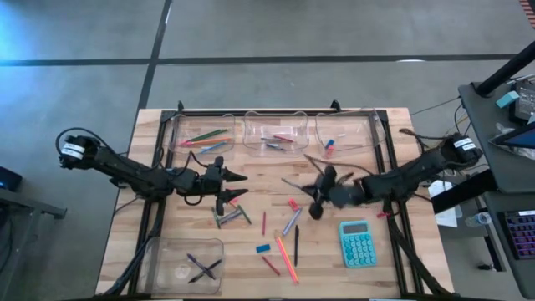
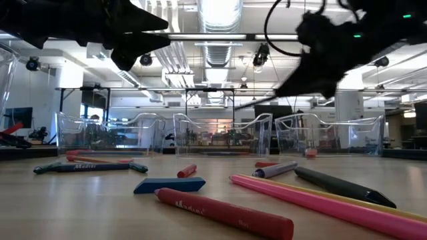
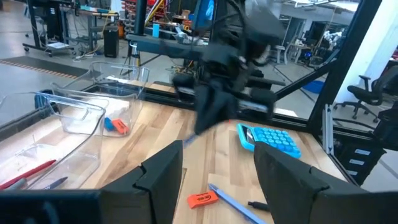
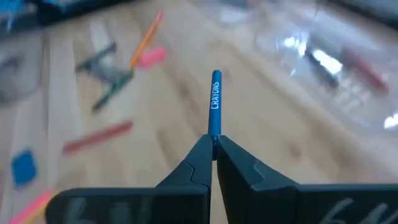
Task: Sort crayons/erasers/pens/pencils in bins
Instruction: Put the blue crayon into the top middle transparent bin, then put the purple pen into the bottom transparent bin
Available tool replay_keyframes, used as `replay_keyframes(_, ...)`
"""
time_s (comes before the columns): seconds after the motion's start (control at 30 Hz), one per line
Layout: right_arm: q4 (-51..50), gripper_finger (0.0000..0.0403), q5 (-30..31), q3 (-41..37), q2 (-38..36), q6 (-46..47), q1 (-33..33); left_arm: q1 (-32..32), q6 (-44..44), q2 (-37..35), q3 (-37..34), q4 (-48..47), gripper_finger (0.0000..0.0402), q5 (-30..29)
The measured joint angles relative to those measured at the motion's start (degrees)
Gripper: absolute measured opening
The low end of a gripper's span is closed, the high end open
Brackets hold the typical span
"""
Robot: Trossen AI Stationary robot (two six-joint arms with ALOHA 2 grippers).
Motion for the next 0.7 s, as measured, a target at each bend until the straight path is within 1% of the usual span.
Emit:
replay_keyframes(0.13, 7.4, 0.0009, -6.3, 1.0, -0.2, -6.2, -10.3, 0.0, 0.0, 0.0, 0.0, -0.1, 0.0184, 0.0)
replay_keyframes(0.27, 8.2, 0.0009, -12.2, 3.4, 0.5, -8.1, -21.5, 0.0, 0.0, 0.0, 0.0, -0.1, 0.0184, 0.0)
replay_keyframes(0.43, 7.3, 0.0016, -14.9, 5.3, 2.0, -8.2, -32.0, 0.0, -0.1, 0.0, 0.0, -0.1, 0.0184, 0.2)
replay_keyframes(0.57, 7.1, 0.0045, -19.9, 6.3, 2.1, -8.0, -36.4, 0.0, -0.1, 0.0, 0.0, -0.2, 0.0184, 0.2)
replay_keyframes(0.7, 7.1, 0.0099, -22.1, 7.0, 2.1, -8.0, -36.6, 0.0, -0.1, 0.0, 0.0, -0.2, 0.0184, 0.2)
